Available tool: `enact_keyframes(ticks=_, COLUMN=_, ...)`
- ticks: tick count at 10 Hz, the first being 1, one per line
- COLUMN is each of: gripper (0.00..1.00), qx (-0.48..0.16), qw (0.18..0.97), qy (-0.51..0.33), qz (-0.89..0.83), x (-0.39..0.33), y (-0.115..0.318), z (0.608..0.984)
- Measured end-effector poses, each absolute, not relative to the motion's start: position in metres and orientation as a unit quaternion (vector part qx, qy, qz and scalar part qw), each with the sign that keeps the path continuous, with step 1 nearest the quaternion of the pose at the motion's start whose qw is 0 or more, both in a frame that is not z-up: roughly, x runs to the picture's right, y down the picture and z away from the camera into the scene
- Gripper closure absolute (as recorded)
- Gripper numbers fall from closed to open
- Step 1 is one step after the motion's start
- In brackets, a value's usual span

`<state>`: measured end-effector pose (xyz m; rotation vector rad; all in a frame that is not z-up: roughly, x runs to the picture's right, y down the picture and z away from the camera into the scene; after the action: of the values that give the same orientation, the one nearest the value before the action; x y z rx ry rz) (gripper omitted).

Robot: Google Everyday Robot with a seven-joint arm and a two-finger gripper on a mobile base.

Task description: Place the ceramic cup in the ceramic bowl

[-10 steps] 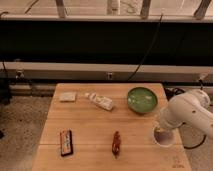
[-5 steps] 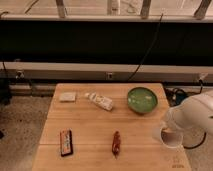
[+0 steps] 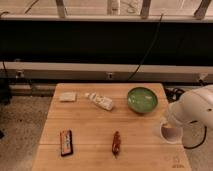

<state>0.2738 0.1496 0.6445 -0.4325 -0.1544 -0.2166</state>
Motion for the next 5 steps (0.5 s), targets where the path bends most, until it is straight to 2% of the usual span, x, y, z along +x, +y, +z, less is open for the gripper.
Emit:
enact_keyframes(ticks=2, gripper=1.0, qx=-0.214, qw=0.968, qy=-0.073, qz=-0.107, x=0.277, y=0.146, z=0.631)
enact_keyframes(ticks=5, gripper=1.0, qx=-0.211, qw=0.968, qy=-0.073, qz=-0.111, x=0.276, y=0.131, z=0.644)
